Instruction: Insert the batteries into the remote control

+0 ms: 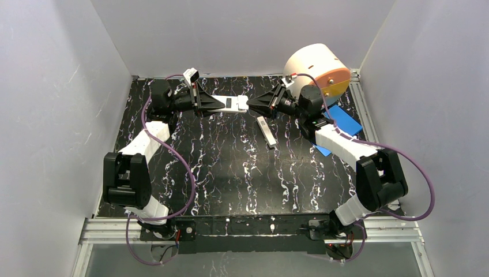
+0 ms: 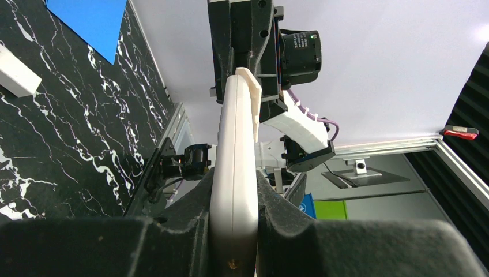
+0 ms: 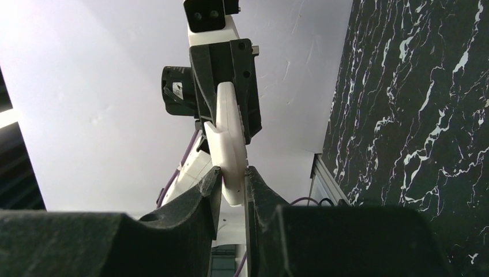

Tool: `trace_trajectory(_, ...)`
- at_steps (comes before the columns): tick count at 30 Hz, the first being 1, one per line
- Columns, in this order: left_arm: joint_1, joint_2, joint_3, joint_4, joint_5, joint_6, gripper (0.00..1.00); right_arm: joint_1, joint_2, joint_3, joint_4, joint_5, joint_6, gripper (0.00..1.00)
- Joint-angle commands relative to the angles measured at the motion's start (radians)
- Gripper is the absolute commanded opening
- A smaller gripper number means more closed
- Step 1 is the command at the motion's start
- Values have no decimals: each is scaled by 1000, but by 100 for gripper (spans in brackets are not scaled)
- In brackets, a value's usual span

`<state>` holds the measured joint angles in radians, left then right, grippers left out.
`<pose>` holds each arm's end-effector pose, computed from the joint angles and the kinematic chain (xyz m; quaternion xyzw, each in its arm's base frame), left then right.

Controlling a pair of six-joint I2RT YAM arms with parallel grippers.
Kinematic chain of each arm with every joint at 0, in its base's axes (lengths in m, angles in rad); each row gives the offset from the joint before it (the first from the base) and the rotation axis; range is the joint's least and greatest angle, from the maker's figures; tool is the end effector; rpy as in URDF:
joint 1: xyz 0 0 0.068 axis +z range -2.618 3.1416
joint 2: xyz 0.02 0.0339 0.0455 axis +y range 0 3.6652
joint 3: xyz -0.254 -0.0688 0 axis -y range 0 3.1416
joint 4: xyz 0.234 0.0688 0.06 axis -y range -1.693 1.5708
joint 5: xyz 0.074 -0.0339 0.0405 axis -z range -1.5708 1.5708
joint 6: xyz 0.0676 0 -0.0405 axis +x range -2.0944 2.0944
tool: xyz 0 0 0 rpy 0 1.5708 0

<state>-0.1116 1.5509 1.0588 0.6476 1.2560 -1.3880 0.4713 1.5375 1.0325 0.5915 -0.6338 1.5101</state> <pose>0.3340 -0.1021 0.3245 0.0452 0.6885 -0.6986 0.1897 0.3145 0.2052 0.3178 0.1194 0.6715 0.7012 0.2077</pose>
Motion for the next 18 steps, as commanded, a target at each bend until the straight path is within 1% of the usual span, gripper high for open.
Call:
trace_trajectory(1,-5,-8,11,28,26,-2,0,0,-19,39,7,-32,-41,29)
trace_trajectory(3,-3,-6,11,27,24,-2,0,0,-22,49,-22,-35,-67,29)
trace_trajectory(11,-3,-3,12,28,26,-4,0,0,-22,91,-153,-29,-184,40)
trace_trajectory(18,-3,3,13,28,26,-5,0,0,-5,107,-155,-45,-210,48)
